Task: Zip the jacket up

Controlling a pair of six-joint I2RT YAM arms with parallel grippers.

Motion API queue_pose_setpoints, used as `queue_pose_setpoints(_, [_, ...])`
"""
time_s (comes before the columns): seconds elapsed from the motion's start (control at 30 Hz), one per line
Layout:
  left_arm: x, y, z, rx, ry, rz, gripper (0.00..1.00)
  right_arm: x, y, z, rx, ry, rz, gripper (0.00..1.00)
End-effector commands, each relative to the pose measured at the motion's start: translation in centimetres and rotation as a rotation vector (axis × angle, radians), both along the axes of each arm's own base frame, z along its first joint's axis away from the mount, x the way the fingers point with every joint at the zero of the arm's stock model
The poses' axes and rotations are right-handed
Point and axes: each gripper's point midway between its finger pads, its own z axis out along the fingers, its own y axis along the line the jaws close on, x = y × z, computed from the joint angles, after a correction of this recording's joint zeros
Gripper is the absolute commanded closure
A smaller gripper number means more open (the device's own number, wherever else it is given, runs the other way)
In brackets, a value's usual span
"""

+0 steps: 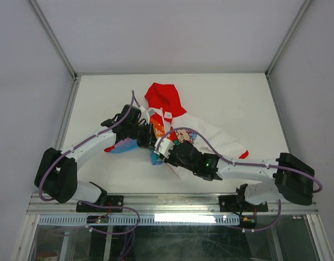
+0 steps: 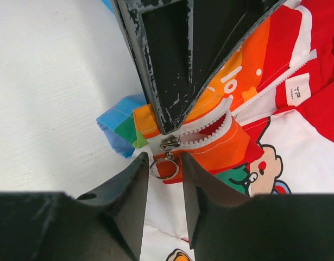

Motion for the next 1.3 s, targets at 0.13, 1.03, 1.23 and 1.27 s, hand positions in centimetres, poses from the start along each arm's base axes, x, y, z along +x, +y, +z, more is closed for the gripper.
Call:
queue_pose_setpoints(0.13, [0.6,-0.3,1.1,-0.025,-0.025,0.004,1.00,1.3,0.4,3.7,0.105,-0.015,-0.045,0.73])
queue_pose_setpoints(1.03, [0.5,-0.3,1.1,-0.023,-0.019,0.008,1.00,-0.2,-0.2,2.4,0.136,0.037,0.019,0.42])
queue_pose_setpoints(1.23, [0.5,-0.3,1.1,-0.024,-0.017,0.009,1.00,0.6,0.5,2.1,0.144,-0.004,-0.063,0.40])
queue_pose_setpoints(1.27, [0.5,-0.2,1.2,-0.025,-0.018,0.011,1.00,0.8,0.5,2.0,0.143,-0.012,-0.077,0.40])
